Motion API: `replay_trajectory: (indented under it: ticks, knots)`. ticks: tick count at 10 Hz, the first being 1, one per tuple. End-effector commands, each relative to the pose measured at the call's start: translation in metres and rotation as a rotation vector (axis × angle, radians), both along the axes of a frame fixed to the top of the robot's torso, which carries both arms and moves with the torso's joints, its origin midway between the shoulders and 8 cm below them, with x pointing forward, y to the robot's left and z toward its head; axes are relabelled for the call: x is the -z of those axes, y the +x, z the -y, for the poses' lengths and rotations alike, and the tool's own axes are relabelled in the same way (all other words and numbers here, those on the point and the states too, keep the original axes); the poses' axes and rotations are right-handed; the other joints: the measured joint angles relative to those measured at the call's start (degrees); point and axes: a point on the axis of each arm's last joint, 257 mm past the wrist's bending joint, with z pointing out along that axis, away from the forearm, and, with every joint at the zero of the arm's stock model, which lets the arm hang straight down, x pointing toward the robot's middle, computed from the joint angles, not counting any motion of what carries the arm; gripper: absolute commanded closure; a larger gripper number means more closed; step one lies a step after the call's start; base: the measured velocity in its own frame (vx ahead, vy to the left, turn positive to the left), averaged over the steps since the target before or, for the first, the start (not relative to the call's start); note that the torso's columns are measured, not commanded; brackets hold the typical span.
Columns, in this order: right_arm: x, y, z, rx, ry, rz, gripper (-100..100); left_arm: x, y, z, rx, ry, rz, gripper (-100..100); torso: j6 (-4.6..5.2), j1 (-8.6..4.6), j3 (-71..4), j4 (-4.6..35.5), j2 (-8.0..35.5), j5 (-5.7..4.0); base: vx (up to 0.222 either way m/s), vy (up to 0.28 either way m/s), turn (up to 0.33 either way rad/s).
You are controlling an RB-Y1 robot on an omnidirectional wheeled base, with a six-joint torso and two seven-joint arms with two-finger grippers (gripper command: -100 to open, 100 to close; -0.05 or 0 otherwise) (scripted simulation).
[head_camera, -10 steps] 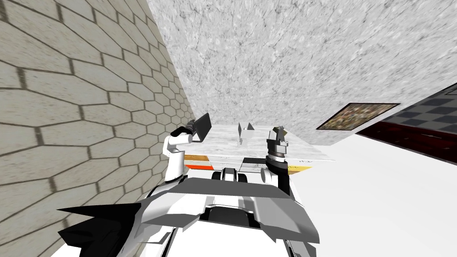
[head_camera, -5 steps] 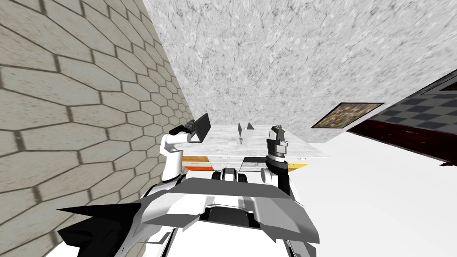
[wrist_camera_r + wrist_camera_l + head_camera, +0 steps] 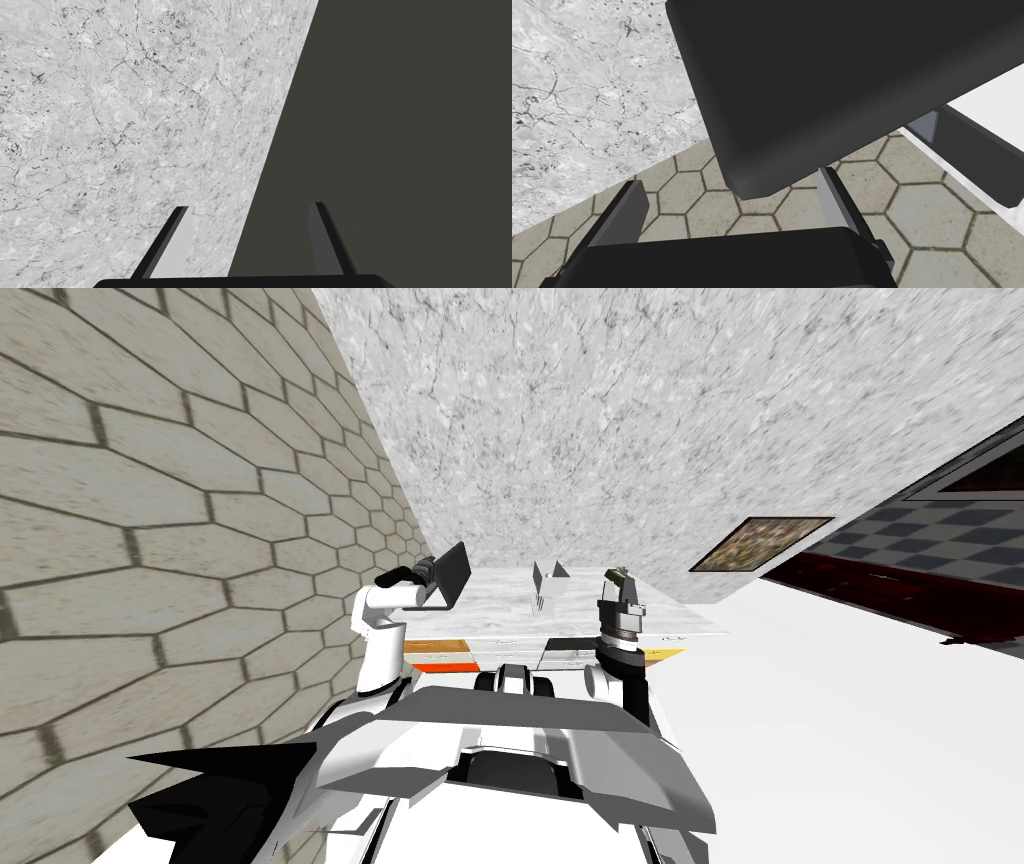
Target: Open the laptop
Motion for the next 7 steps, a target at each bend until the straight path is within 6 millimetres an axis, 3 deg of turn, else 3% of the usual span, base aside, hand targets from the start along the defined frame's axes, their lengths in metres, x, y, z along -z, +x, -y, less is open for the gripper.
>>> replay_trajectory:
  ticks: [1, 7]
  knots:
    - [0.000, 0.000, 0.000, 0.000, 0.000, 0.000, 0, 0.000, -0.004, -0.002, -0.003, 0.034, -0.038, -100, 0.01, -0.01, 0.00, 0.00, 0.00, 0.00, -0.002, 0.032, -0.065]
    - [0.000, 0.000, 0.000, 0.000, 0.000, 0.000, 0, -0.001, -0.015, -0.009, -0.011, 0.115, -0.125, -100, 0.00, -0.01, 0.00, 0.00, 0.01, -0.01, -0.008, 0.036, -0.061]
